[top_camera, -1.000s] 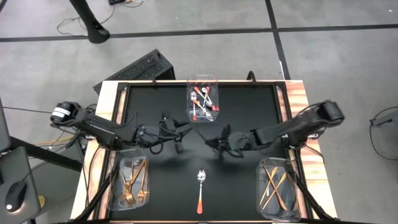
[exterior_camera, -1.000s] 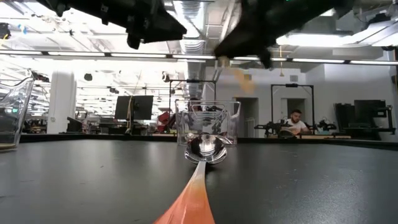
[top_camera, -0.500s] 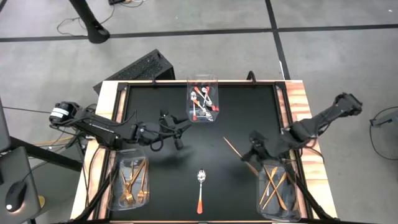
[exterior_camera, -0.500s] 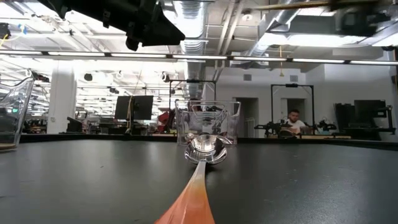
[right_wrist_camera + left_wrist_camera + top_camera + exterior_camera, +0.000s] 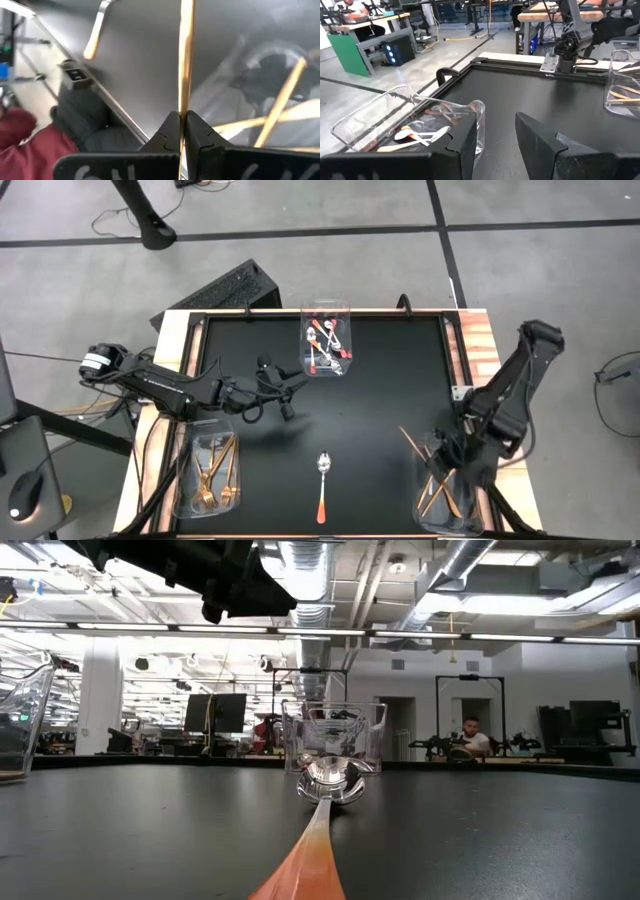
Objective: Sort silverware by color (type)
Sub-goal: Put the gold knife into the bottom right transparent bin
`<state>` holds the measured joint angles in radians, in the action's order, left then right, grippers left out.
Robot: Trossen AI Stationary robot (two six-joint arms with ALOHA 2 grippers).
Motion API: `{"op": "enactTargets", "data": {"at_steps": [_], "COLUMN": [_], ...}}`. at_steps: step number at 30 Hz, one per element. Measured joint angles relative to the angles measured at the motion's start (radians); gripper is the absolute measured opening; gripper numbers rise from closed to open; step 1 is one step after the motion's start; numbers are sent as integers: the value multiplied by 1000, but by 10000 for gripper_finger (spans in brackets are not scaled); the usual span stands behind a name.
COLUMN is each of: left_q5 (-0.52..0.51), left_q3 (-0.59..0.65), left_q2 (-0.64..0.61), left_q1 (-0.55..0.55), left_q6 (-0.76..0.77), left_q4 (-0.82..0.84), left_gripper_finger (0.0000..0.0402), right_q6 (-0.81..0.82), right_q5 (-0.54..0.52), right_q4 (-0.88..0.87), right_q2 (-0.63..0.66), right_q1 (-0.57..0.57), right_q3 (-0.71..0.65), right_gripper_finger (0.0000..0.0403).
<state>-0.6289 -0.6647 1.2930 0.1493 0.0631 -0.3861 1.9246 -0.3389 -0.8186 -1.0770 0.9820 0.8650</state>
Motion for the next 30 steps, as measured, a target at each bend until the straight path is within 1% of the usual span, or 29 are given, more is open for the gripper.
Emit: {"op": "enactTargets", "data": {"at_steps": [2, 6, 9, 16, 20, 24, 30], "left_q5": [0, 0, 1, 1, 2, 22, 87], "left_q3": [0, 0, 0, 0, 0, 0, 0], "left_q2": [0, 0, 0, 0, 0, 0, 0], "left_q1": [0, 0, 0, 0, 0, 0, -1], "left_q6": [0, 0, 0, 0, 1, 3, 24], "left_q4": [2, 8, 8, 8, 8, 8, 19], "left_gripper_finger": [123, 123, 123, 123, 123, 123, 123], "right_q6": [91, 233, 244, 252, 253, 254, 277], "right_q5": [-12, -69, -25, 150, 210, 226, 206], "right_q4": [-25, -75, -38, 98, 116, 97, 75], "right_q2": [-35, -119, -171, -257, -282, -291, -265], "right_q1": [38, 100, 114, 147, 168, 176, 174], "right_q3": [0, 0, 0, 0, 0, 0, 0], "right_gripper_finger": [11, 12, 12, 33, 36, 43, 80]}}
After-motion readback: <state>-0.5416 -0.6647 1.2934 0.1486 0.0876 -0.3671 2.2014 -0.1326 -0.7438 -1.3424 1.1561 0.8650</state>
